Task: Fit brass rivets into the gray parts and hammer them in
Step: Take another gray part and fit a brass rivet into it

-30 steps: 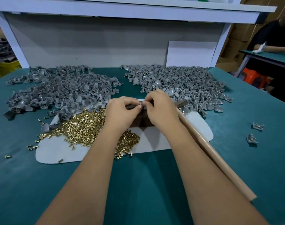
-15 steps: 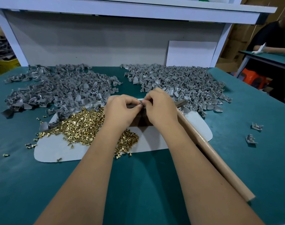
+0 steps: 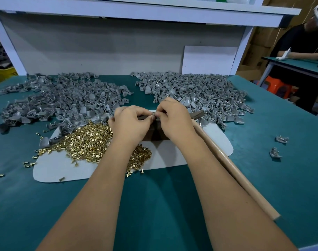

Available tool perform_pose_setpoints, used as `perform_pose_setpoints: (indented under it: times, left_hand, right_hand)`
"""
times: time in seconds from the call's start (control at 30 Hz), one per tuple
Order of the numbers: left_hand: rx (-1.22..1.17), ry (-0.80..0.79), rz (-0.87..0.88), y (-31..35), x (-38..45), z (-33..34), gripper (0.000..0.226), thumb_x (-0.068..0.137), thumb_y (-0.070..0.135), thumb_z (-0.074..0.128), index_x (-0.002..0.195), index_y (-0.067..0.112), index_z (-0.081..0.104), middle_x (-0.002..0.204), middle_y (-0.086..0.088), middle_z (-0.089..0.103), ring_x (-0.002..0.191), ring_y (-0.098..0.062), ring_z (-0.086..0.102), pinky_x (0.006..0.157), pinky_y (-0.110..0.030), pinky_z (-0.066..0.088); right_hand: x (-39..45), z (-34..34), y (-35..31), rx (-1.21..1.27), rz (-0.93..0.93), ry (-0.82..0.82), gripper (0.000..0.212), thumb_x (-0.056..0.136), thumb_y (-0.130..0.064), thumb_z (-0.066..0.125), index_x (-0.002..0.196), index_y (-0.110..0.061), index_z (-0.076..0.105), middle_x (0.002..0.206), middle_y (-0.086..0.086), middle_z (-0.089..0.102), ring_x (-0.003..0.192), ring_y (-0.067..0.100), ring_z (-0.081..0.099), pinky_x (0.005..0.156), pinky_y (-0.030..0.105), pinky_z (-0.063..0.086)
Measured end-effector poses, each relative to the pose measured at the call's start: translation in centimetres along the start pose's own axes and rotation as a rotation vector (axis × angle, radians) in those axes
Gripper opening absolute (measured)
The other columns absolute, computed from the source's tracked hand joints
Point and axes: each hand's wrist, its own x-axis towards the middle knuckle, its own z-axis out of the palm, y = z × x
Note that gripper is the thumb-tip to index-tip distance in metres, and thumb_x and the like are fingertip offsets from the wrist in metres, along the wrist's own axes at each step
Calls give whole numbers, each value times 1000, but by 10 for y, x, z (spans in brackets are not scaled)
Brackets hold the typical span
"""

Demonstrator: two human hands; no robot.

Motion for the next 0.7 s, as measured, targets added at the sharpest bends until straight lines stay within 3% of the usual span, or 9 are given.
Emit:
perform_pose_setpoints:
  times: [0.1,0.27,0.43,0.57,0.7]
  left_hand:
    - [-28,-5,4,-1,0,1,30,85,34,74,65,52,60,100,16,71,117,-19,58,103,-50,40]
    - [-124,-48,-15,-3,3,-1,30,85,31,76,68,51,63,102,13,72,117,-22,59,103,-50,43]
    - [-102,-39,-16,-3,2,-2,25,84,37,76,67,50,63,101,16,71,118,-20,57,103,-51,41]
    - [-115,-50,-11,-3,2,-3,25,84,36,76,68,50,63,102,16,71,119,-22,56,103,-51,41]
    - [-158,-34,-5,-4,1,-1,32,85,28,76,67,51,63,95,19,69,118,-22,58,105,-50,41]
  right_hand:
    - [1,2,1,45,49,13,12,89,-10,61,78,-7,64,84,-2,51,81,19,50,74,32,40]
    - [-1,8,1,112,145,90,12,88,-16,65,78,-11,69,86,-2,56,77,13,50,67,27,37]
    - [-4,2,6,287,177,68,7,85,-15,69,81,-11,73,88,0,62,84,12,55,75,24,40]
    - [-2,0,7,270,192,49,7,86,-15,69,83,-11,74,89,0,63,84,13,57,77,26,42]
    - [0,8,1,144,205,103,12,87,-19,67,79,-13,73,88,-4,59,79,13,54,69,24,37]
